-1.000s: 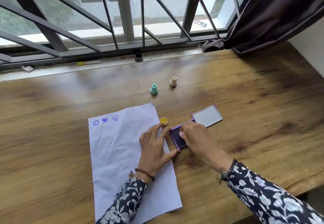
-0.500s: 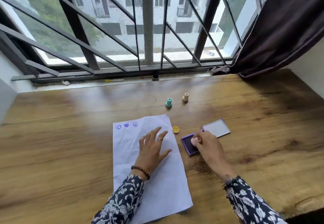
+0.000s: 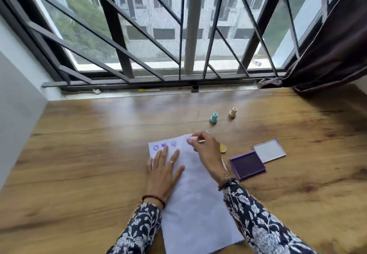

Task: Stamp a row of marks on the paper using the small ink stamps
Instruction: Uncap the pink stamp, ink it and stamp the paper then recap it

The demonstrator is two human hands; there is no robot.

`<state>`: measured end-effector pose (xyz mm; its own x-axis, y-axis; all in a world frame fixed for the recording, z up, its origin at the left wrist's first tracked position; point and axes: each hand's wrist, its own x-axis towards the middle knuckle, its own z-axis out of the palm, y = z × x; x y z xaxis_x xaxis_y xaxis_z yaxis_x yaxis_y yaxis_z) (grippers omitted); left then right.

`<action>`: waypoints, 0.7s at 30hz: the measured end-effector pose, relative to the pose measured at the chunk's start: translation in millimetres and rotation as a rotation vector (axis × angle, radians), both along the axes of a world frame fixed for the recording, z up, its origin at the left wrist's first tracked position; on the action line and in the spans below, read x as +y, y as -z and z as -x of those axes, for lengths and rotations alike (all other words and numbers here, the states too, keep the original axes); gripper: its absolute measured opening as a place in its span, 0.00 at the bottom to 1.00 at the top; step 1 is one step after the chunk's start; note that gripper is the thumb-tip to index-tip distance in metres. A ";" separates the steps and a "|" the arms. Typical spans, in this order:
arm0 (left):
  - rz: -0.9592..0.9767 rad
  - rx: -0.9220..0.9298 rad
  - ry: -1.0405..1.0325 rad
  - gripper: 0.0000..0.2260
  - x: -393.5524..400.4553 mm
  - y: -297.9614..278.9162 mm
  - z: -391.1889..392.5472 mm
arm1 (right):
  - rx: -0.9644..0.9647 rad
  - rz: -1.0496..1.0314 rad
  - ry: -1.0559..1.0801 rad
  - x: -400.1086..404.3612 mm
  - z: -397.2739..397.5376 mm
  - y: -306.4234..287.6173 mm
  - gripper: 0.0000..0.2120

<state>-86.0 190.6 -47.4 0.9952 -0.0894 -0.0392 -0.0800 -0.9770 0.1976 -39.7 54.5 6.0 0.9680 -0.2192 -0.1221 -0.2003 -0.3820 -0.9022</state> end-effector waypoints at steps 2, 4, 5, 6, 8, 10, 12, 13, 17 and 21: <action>-0.027 0.042 0.009 0.30 0.5 -4.7 3.9 | -0.028 0.136 -0.080 10.2 -4.4 4.8 0.03; -0.039 0.059 0.020 0.28 1.7 -4.0 4.9 | -0.047 0.280 -0.163 16.8 -6.4 9.6 0.05; -0.048 0.067 0.031 0.26 1.5 -2.8 4.5 | -0.064 0.359 -0.196 19.2 -7.0 11.6 0.05; -0.051 0.079 0.035 0.25 2.0 -2.9 3.6 | -0.082 0.436 -0.219 20.6 -8.0 14.3 0.06; -0.042 0.089 0.045 0.24 4.4 -1.9 2.0 | -0.104 0.575 -0.255 22.4 -9.9 18.0 0.06; -0.032 0.095 0.061 0.24 9.6 -0.1 0.3 | -0.109 0.687 -0.290 23.6 -11.8 20.9 0.07; -0.028 0.088 0.076 0.24 15.2 1.8 -1.8 | -0.123 0.768 -0.318 24.5 -11.6 23.6 0.09; -0.025 0.081 0.082 0.23 17.2 3.0 -2.9 | -0.136 0.795 -0.329 24.8 -11.0 24.9 0.09; -0.014 0.040 0.086 0.23 18.5 6.5 -3.7 | -0.183 0.874 -0.369 25.6 -11.3 28.5 0.10; 0.020 0.016 0.082 0.23 18.9 7.9 -3.6 | -0.172 0.900 -0.455 25.4 -19.7 26.0 0.07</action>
